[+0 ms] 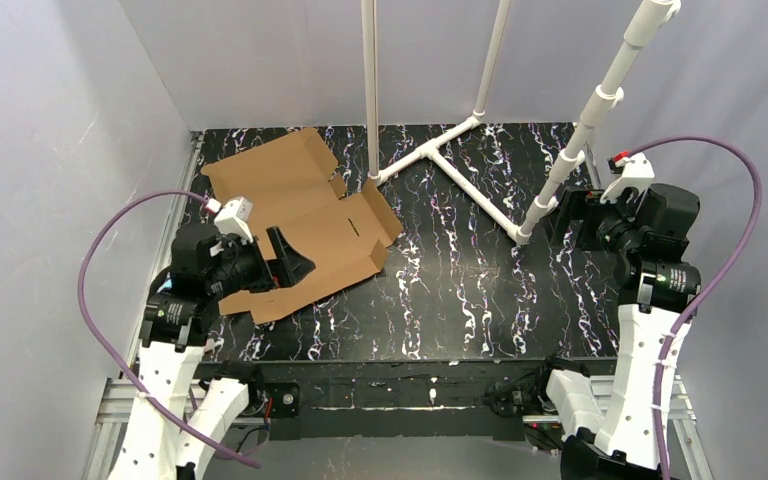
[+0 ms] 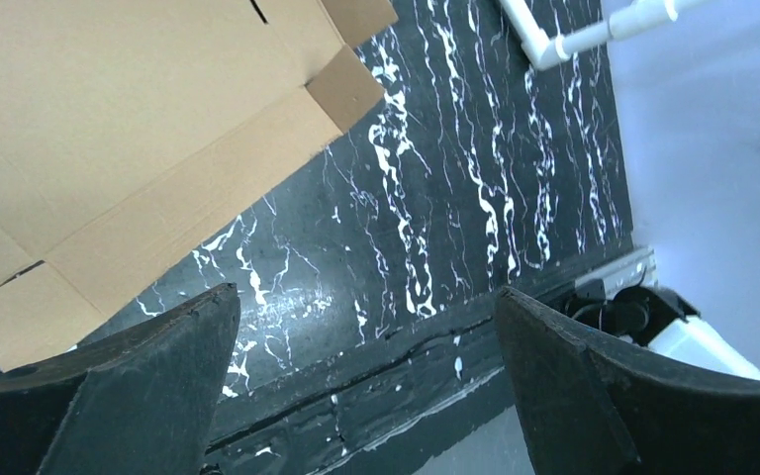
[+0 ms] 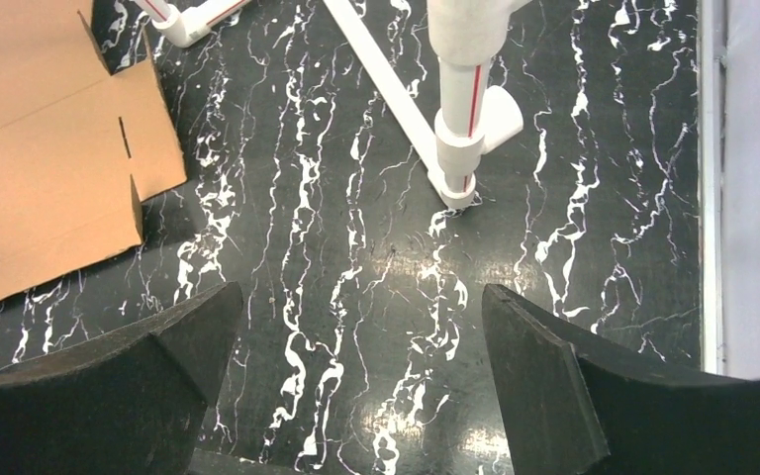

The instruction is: Fold the paper box

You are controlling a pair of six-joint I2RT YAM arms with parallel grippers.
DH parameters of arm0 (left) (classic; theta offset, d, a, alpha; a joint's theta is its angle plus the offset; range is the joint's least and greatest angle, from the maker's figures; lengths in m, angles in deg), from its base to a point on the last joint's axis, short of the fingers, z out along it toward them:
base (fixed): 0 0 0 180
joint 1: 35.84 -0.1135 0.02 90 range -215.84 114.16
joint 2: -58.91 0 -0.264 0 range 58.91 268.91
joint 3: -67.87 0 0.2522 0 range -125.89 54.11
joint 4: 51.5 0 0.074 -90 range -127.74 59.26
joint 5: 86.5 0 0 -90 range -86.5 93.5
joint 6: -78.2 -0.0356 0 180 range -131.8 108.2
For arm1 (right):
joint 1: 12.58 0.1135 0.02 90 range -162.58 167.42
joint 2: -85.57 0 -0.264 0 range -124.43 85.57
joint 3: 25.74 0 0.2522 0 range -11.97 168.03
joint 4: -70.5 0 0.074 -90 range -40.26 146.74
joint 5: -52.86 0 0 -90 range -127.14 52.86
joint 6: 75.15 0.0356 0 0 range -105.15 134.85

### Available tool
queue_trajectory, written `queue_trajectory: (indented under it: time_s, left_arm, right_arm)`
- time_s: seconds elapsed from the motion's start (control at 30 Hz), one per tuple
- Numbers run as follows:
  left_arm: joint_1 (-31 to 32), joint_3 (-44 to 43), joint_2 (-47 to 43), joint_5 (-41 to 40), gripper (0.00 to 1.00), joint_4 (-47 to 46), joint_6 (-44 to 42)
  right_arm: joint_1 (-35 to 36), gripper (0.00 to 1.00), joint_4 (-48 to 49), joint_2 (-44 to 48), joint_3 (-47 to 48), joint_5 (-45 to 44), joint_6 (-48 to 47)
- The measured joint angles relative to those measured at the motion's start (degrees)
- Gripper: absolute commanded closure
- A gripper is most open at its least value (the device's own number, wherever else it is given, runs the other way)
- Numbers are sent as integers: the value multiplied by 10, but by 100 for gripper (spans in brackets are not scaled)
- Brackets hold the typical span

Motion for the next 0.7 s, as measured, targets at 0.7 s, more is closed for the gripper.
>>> queue_trajectory:
  time_s: [0.7]
  left_arm:
    - [388,33,303,-356,1,-91,-361]
  right_arm:
    - [0,0,64,-56,-187,315,-229]
